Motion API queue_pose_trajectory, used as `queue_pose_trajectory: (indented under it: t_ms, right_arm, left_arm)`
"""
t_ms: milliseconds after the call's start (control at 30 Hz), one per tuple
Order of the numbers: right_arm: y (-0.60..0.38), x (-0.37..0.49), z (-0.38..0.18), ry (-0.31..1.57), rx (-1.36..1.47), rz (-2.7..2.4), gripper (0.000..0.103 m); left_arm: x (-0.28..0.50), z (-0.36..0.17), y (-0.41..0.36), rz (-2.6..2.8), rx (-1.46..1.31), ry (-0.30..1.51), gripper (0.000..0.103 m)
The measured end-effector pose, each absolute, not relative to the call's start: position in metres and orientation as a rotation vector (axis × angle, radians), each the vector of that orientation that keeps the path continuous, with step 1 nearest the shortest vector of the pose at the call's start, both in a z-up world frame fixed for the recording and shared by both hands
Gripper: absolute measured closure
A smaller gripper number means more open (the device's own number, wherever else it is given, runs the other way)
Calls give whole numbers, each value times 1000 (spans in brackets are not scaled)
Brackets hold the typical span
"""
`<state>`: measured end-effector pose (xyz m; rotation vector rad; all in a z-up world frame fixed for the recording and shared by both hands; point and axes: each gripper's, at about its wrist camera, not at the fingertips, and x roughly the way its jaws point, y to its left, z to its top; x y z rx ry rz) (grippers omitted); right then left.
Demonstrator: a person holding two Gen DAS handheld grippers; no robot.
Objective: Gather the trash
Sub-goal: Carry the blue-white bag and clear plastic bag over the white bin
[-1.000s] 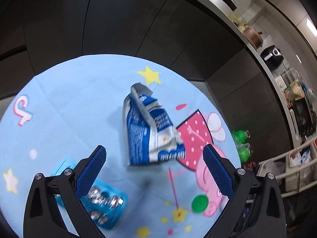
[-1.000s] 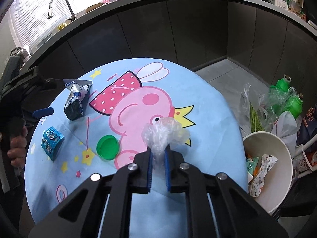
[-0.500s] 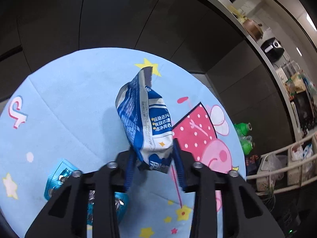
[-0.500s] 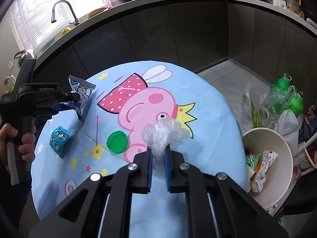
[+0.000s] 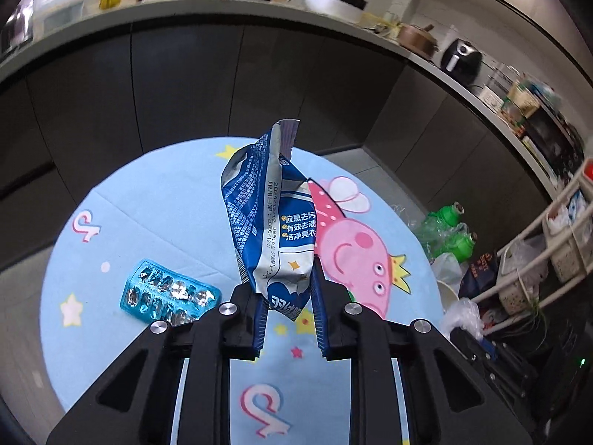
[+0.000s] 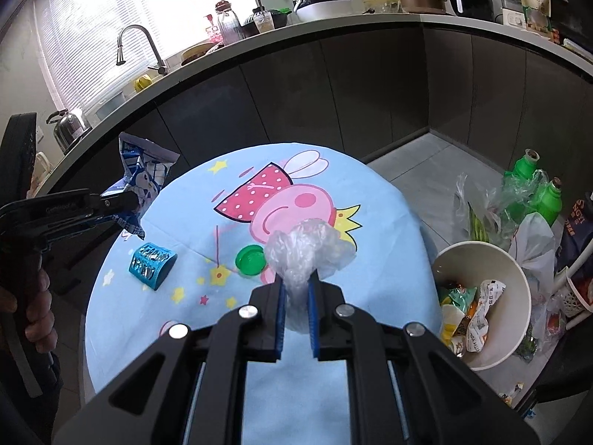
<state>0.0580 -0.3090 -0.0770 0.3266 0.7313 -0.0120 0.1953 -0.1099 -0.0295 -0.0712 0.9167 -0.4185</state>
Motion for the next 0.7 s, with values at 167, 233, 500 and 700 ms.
queue_pose_trajectory:
  t_ms: [167, 233, 500, 700]
  right_arm:
    - [-311, 38, -64, 696, 327, -5, 92]
    - [-314, 31, -60, 684, 329, -8, 92]
    - [-340, 4, -53, 646, 363, -55, 92]
    - [-365, -13, -57, 637, 401, -104, 91]
  left_arm:
    - [157, -9, -128, -466, -39, 866, 83]
    - [144, -3, -136, -483, -25, 849, 83]
    - [115, 10, -172, -565, 11, 829, 83]
    - [104, 10, -201, -624, 37, 837, 83]
